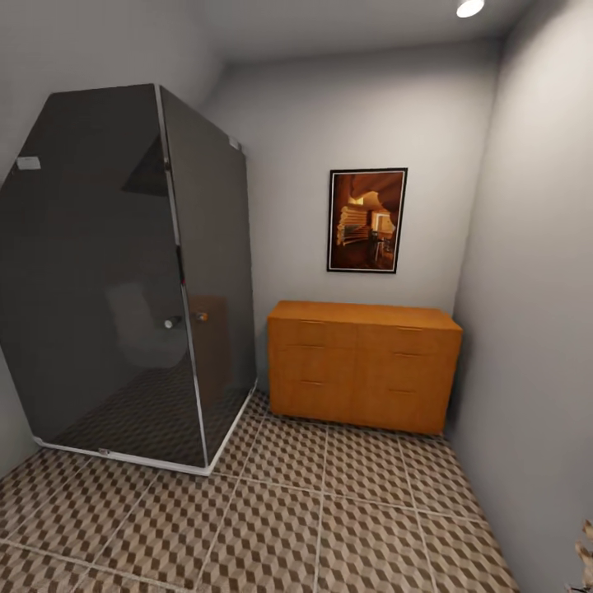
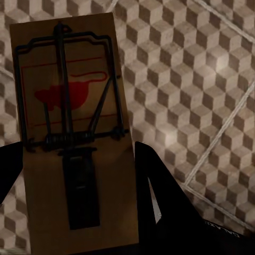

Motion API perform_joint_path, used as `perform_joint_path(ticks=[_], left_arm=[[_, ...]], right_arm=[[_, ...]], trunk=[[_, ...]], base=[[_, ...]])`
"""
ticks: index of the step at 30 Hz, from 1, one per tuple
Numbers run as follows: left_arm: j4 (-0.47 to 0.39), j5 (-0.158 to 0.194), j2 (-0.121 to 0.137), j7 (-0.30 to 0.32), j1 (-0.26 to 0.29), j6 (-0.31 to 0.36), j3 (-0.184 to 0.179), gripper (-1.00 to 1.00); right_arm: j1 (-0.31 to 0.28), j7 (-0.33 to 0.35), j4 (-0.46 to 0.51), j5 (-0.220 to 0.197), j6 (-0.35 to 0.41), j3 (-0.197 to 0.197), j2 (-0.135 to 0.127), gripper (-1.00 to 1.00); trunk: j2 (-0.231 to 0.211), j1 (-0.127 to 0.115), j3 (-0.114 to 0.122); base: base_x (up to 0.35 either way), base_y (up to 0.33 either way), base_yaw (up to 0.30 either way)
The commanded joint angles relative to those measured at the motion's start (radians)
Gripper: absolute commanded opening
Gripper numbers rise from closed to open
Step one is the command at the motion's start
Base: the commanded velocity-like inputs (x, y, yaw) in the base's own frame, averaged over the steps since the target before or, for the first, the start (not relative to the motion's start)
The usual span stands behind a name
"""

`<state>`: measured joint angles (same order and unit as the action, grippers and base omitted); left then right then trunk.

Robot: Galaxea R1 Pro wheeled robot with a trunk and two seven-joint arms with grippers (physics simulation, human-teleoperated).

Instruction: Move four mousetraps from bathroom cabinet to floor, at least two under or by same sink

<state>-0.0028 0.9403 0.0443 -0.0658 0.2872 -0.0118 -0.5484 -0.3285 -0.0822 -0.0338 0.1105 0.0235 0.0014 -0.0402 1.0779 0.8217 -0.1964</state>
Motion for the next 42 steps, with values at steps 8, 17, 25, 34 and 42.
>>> perform_joint_path(ticks=[8,17,25,34,42], left_arm=[[0.000,0.012,-0.059,-0.005,0.000,-0.001,-0.007,-1.00],[-0.002,0.012,-0.082,-0.005,0.000,-0.008,-0.003,-1.00],[-0.003,0.010,-0.082,-0.005,0.000,-0.013,-0.004,-1.00],[-0.003,0.010,-0.083,-0.005,0.000,-0.014,-0.004,-1.00],[-0.003,0.011,-0.083,-0.005,0.000,-0.014,-0.004,-1.00]], right_arm=[[0.001,-0.002,-0.002,0.012,0.006,0.000,0.004,-1.00],[0.004,-0.003,0.000,0.013,0.006,0.000,0.006,-1.00],[0.005,-0.004,0.000,0.014,0.005,-0.001,0.018,-1.00],[0.004,-0.002,0.000,0.014,0.004,0.000,0.019,-1.00],[0.004,-0.002,0.000,0.014,0.004,0.000,0.018,-1.00]], trunk=[[0.001,0.000,-0.001],[0.001,0.000,-0.001],[0.001,0.000,-0.001],[0.001,0.000,-0.001],[0.001,0.000,-0.001]], base=[[0.000,0.000,0.275],[0.000,0.000,0.182],[0.000,0.000,0.128],[0.000,0.000,0.285],[0.000,0.000,0.293]])
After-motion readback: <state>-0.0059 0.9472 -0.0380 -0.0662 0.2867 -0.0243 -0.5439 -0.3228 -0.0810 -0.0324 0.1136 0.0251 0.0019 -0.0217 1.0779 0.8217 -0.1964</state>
